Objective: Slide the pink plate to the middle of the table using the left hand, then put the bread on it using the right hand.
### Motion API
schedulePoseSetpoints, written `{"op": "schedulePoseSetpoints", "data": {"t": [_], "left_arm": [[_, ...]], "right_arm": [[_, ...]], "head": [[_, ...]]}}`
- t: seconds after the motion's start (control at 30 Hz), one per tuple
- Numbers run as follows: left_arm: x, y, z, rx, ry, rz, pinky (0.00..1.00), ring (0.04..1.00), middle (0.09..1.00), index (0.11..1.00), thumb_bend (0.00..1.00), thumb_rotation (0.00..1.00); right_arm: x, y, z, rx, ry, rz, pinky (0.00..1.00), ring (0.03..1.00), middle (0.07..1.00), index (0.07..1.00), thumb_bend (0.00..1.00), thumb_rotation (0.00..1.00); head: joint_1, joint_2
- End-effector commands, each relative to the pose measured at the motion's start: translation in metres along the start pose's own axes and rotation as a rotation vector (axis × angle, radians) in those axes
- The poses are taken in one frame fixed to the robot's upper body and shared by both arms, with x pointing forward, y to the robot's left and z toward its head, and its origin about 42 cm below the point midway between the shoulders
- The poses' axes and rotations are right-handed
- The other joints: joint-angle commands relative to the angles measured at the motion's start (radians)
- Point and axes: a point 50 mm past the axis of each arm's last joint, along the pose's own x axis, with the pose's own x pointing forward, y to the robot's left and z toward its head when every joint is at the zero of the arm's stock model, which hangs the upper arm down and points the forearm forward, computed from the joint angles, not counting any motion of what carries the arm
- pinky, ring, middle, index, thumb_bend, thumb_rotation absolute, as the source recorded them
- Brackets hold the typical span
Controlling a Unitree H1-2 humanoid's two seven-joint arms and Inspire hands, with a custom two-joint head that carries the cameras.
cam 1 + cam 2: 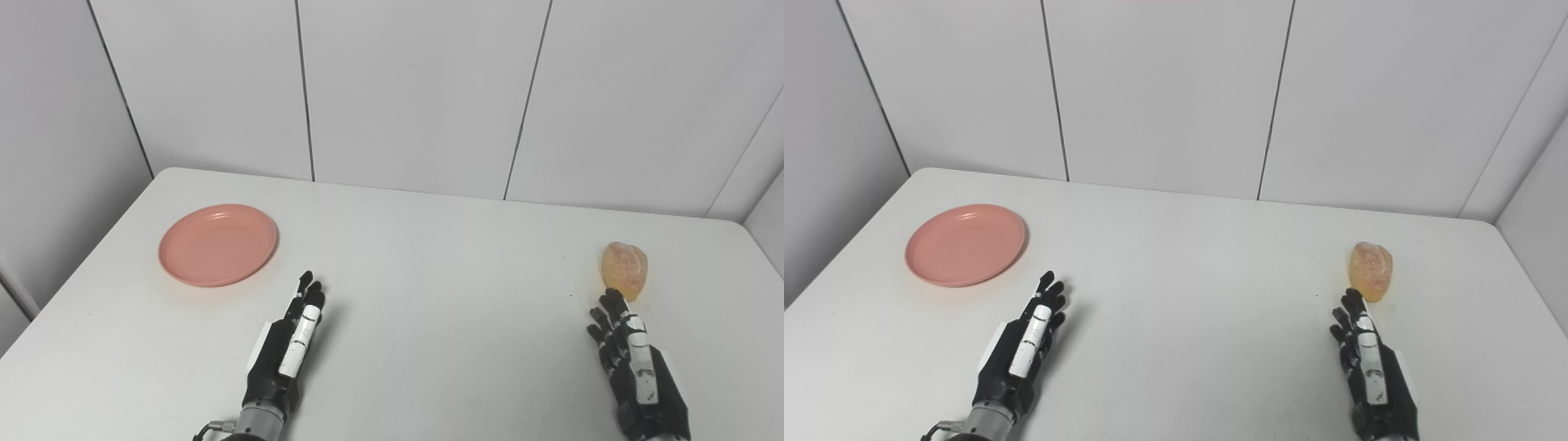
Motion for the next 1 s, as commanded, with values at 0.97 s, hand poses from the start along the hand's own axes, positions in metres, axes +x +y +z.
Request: {"op": "schedulePoseSetpoints", "data": {"t": [0.97], "left_arm": [[-0.009,-0.008,-0.023,0.025,-0.031,0.012,1.0,1.0,1.0,1.0,0.65,0.92]], "right_arm": [[-0.005,-0.011,-0.013,-0.007,-0.016,0.004,1.0,0.989,0.996,0.986,0.7,0.95]], "head": [[0.043,-0.102]]}}
